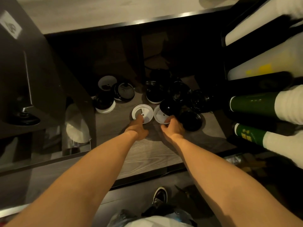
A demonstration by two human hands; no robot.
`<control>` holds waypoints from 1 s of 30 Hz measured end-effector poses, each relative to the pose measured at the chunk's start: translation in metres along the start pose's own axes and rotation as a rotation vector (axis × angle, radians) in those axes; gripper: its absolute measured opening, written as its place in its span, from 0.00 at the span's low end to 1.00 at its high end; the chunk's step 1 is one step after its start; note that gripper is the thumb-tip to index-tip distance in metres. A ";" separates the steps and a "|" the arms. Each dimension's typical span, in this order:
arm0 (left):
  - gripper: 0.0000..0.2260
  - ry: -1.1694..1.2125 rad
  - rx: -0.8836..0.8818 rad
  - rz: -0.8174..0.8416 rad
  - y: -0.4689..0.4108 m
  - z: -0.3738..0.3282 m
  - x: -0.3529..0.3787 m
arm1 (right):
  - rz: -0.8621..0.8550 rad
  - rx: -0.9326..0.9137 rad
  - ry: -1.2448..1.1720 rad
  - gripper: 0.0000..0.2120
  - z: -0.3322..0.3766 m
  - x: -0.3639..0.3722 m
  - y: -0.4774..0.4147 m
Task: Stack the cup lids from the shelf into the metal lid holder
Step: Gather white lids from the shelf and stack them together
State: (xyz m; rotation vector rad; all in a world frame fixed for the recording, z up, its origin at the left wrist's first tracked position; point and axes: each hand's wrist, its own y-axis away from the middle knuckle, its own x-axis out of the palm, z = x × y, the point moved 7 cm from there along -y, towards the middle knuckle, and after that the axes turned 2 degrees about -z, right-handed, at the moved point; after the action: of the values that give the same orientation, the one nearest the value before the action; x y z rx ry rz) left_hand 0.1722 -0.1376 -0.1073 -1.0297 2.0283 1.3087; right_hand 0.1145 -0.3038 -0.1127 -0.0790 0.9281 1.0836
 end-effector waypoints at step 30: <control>0.15 0.053 0.013 -0.231 0.035 0.022 -0.055 | 0.046 -0.189 0.095 0.16 0.051 -0.021 0.007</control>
State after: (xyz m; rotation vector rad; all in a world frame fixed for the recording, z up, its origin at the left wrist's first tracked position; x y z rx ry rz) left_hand 0.1758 -0.0910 -0.0571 -1.2621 1.8874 1.1572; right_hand 0.1371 -0.2917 -0.0636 -0.2679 0.9142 1.2168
